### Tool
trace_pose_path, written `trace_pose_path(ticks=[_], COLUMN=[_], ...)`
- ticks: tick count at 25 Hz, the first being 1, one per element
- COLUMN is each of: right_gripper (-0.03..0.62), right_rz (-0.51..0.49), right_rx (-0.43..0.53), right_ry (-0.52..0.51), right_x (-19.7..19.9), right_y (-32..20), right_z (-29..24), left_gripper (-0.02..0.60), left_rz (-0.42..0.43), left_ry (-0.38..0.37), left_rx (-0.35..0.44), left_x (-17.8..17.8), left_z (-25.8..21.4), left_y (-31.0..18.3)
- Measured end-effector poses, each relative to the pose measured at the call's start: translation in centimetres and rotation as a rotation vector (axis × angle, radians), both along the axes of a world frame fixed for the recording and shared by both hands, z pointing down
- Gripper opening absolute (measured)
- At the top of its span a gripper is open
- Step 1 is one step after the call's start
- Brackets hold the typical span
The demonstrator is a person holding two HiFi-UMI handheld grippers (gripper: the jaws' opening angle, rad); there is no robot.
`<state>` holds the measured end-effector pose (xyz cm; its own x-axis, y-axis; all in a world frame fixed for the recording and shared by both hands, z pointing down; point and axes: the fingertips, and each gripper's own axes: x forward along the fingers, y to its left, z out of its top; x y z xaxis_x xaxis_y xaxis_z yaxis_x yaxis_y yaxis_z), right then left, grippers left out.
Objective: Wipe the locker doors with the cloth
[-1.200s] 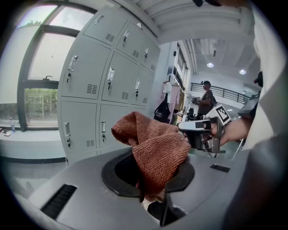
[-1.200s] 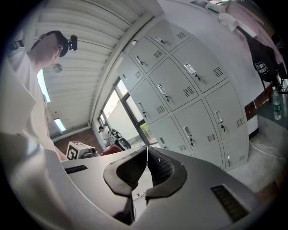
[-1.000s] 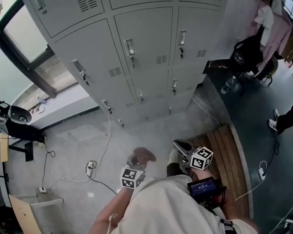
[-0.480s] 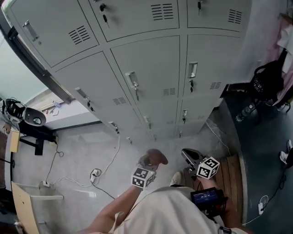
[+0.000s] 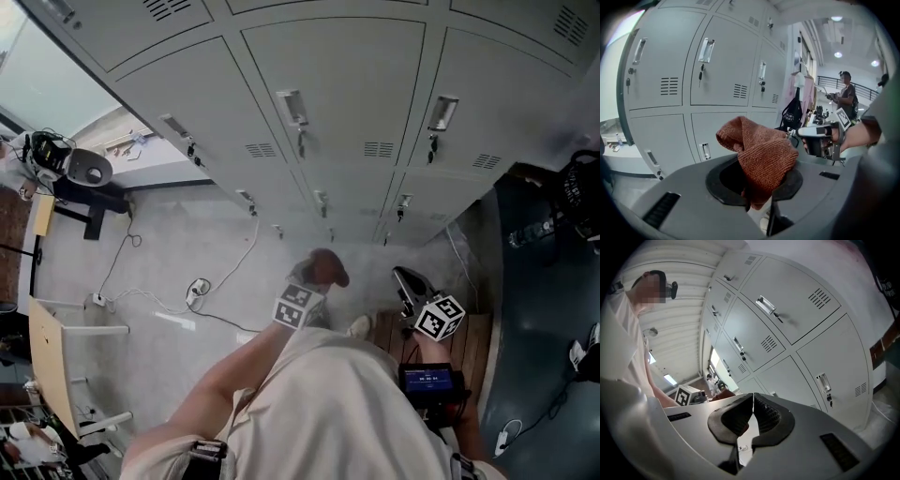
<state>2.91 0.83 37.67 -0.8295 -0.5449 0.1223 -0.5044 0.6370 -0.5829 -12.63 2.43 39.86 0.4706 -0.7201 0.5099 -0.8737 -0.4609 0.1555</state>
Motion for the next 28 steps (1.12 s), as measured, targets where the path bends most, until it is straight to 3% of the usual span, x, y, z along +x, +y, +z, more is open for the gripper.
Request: trace_pose_path(ticks=[5,10,14,22,28], right_gripper=[0.018,0.018,0.018,0.018,0.018], right_rz=[-0.025,-0.029,-0.046,0.008,0.019], right_rx=[-0.004,0.004,0.025,-0.017,-0.025], right_ry=[0.027,0.053,0.079,0.037,0.017], right_x=[-0.7,-1.6,-3.1,-3.6,-4.2], right_y=[-2.0,-4.6,-7.0,-7.7,-7.0], right_z=[0.4,0.1,-0.2,0.6,1.2], left_gripper=[0.071,0.071,0.071,0.071,0.071], left_rz=[-0.077,-0.106,-0.176,-0.294,-0.365], left_ry=[-0.037,-0.026,0.001,-0.140,-0.163], left_rx=[-0.052,-0.056,-0.052,0.024,0.031], left_x=[-2.9,-5.2,-8.1,-13.5,-14.6], left_z=[3.4,4.4,5.5,2.5,1.8], left_y=[-2.7,-6.0,-9.9,-17.9,-21.1])
